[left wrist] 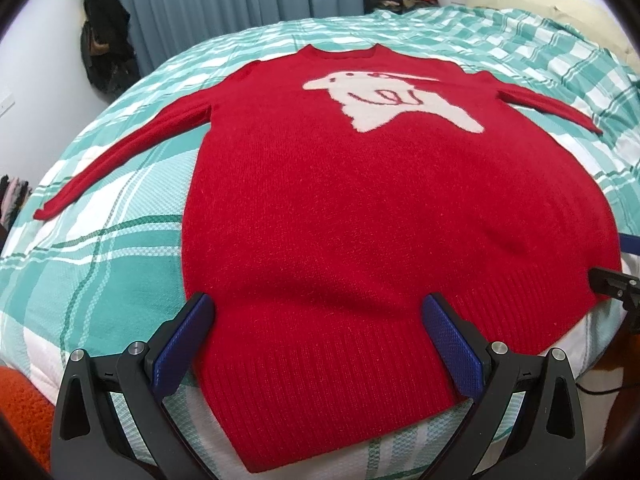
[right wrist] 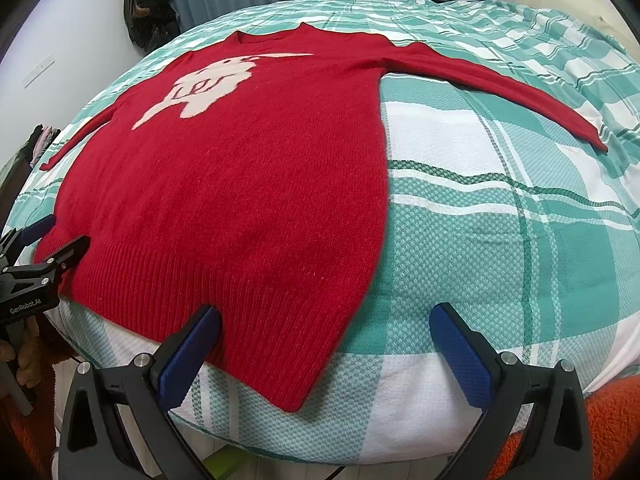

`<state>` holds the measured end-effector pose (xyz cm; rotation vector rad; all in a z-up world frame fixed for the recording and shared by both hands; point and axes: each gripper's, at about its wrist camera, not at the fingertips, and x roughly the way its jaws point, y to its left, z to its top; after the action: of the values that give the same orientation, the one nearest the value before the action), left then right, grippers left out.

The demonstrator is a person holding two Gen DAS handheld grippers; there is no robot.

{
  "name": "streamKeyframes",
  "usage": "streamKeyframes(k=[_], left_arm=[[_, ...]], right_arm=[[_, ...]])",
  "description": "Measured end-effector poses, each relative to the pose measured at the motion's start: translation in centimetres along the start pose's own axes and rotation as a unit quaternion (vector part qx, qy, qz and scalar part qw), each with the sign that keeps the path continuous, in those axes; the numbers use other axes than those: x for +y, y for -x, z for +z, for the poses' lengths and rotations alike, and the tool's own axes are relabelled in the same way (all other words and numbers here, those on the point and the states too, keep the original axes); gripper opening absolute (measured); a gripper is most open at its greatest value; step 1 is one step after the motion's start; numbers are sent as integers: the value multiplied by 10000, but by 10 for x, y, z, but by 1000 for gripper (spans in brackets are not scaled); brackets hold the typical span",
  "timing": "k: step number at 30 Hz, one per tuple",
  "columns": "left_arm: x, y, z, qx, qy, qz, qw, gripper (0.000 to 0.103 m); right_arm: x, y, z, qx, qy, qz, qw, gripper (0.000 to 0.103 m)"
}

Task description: Fold small clothes

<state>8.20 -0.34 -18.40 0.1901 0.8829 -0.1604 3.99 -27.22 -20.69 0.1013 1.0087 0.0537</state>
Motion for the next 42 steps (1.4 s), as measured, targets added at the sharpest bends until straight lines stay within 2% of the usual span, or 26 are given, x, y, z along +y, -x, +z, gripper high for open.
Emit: streamKeyframes(k=[23, 27, 30, 36, 42], left_arm=[[1, 0, 0, 48, -11, -27, 10000, 103], [1, 0, 0, 48, -12, -33, 10000, 103], [1, 0, 0, 41, -11, -38, 10000, 103], [0, 0, -2, -8, -23, 11, 10000, 103], [-3, 1, -5, -106, -14, 119, 9999, 103]], right_arm=[[-1, 0, 0, 3, 13, 20, 10000, 103], [-9, 5, 2, -91, -146, 235, 9996, 103], [-18, 14, 3, -265, -355, 365, 9984, 103], [-30, 47, 8, -1059, -566, -84, 9927, 103], [-16, 66, 9, -1513, -117, -363, 9878, 103]])
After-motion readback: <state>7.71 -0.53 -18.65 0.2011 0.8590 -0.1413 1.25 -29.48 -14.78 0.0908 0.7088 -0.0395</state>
